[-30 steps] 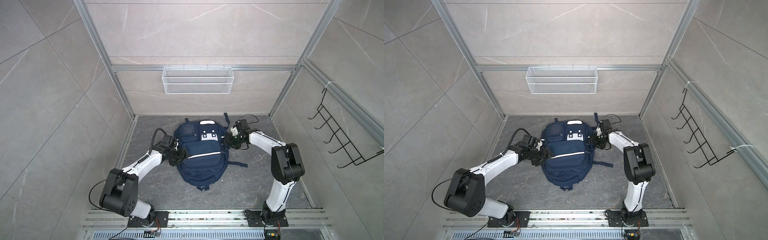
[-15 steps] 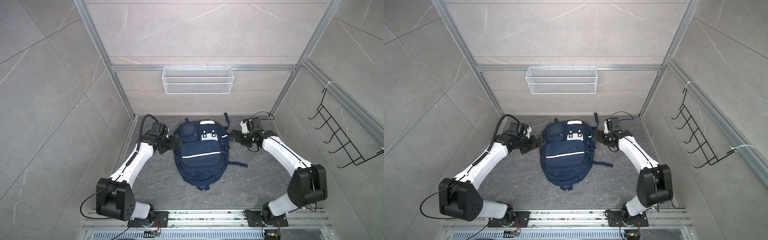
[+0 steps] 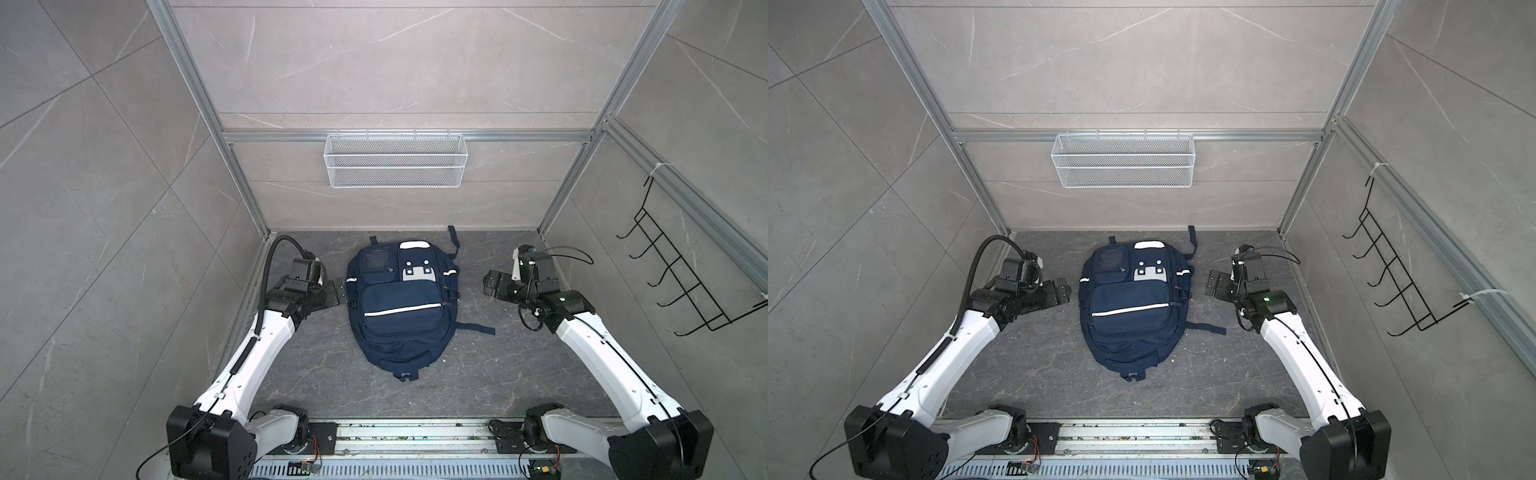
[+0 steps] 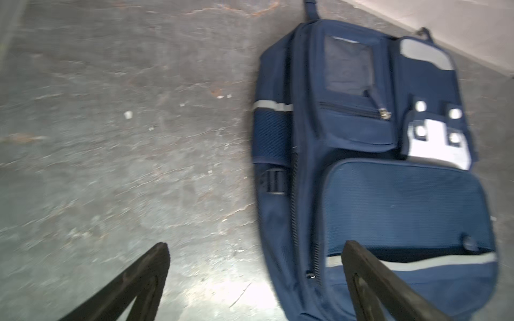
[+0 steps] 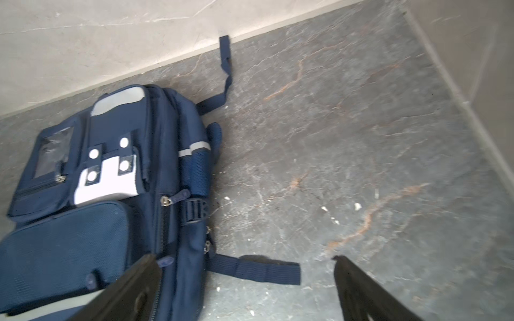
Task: Pack books, pencil case, and school supplies into a backpack
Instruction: Reset both arms
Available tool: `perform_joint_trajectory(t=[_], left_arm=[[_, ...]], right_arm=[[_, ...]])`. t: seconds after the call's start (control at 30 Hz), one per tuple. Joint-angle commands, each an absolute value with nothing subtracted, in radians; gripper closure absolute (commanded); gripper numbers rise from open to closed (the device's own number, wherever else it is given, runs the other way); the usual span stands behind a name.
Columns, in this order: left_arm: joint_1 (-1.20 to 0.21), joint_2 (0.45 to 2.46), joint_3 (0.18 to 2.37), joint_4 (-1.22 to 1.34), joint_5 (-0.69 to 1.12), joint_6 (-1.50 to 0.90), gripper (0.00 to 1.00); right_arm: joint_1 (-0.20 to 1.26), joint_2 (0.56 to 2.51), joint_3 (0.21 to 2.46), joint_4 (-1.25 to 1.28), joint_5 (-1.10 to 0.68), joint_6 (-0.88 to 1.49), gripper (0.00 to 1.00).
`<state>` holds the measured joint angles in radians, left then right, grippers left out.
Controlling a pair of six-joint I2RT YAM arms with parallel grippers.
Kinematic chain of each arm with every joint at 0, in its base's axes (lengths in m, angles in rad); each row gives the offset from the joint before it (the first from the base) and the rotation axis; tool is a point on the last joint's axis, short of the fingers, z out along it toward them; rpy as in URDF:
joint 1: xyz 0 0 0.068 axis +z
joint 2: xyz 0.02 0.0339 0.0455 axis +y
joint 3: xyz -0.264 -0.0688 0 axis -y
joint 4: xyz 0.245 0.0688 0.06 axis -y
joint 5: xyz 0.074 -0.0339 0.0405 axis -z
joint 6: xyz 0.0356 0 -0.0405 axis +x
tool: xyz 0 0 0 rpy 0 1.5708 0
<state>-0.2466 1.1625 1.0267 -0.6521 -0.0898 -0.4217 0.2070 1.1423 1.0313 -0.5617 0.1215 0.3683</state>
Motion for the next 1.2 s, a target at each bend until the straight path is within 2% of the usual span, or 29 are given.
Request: perform_joint_trajectory(t=[0.0, 0.07, 0.17, 0.23, 0.37, 0.57, 0.8, 1.03, 1.17], left_arm=[[-0.238, 1.113, 0.99, -0.691, -0.283, -0.44, 0.01], [-0.235, 1.098, 0.957, -0.705, -0.354, -0.446, 0.01], [-0.23, 1.097, 0.912, -0.706, -0.438, -0.434, 0.0], [-0.226, 1.107, 0.892, -0.71, -0.492, -0.428, 0.01], [-0.202, 1.133, 0.843, -0.654, -0.512, -0.375, 0.01], [-0.201, 1.101, 0.667, -0.332, -0.514, -0.248, 0.01], [-0.201, 1.086, 0.516, -0.024, -0.532, -0.084, 0.0], [-0.178, 1.168, 0.393, 0.315, -0.436, -0.02, 0.0], [-0.131, 1.222, 0.391, 0.403, -0.376, -0.03, 0.0]], right_arm=[[0.192, 1.082, 0.98, -0.58, 0.225, 0.34, 0.0], [0.186, 1.042, 0.937, -0.57, 0.306, 0.354, 0.0], [0.173, 1.009, 0.837, -0.557, 0.569, 0.443, 0.0], [0.157, 1.001, 0.773, -0.519, 0.658, 0.473, 0.0], [0.134, 1.017, 0.656, -0.317, 0.543, 0.328, 0.0], [0.115, 1.17, 0.6, -0.182, 0.562, 0.354, 0.0], [0.093, 1.268, 0.558, 0.027, 0.49, 0.292, 0.0], [0.082, 1.408, 0.576, 0.22, 0.44, 0.273, 0.01], [0.08, 1.415, 0.581, 0.213, 0.47, 0.288, 0.0]])
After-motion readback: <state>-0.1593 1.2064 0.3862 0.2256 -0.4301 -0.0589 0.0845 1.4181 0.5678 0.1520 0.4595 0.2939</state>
